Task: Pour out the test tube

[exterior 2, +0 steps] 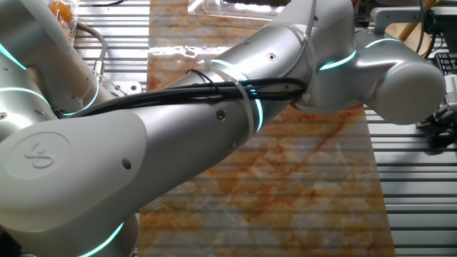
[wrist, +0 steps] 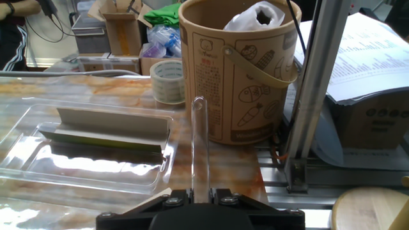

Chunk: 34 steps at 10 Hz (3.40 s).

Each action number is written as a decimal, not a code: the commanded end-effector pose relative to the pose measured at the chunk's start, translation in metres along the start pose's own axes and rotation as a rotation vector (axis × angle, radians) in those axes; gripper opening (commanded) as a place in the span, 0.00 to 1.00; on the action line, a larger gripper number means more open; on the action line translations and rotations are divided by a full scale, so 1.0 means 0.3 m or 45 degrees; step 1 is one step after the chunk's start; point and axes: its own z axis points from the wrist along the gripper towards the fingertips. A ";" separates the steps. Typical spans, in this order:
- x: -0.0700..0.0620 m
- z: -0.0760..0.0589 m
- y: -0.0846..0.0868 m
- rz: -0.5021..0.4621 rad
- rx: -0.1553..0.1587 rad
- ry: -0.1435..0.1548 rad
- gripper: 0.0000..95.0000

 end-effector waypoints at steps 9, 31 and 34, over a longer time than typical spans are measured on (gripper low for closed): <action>-0.003 -0.003 0.000 0.006 0.001 -0.012 0.00; -0.006 -0.008 -0.001 0.028 -0.007 -0.007 0.00; -0.019 -0.010 -0.007 0.030 -0.010 0.015 0.00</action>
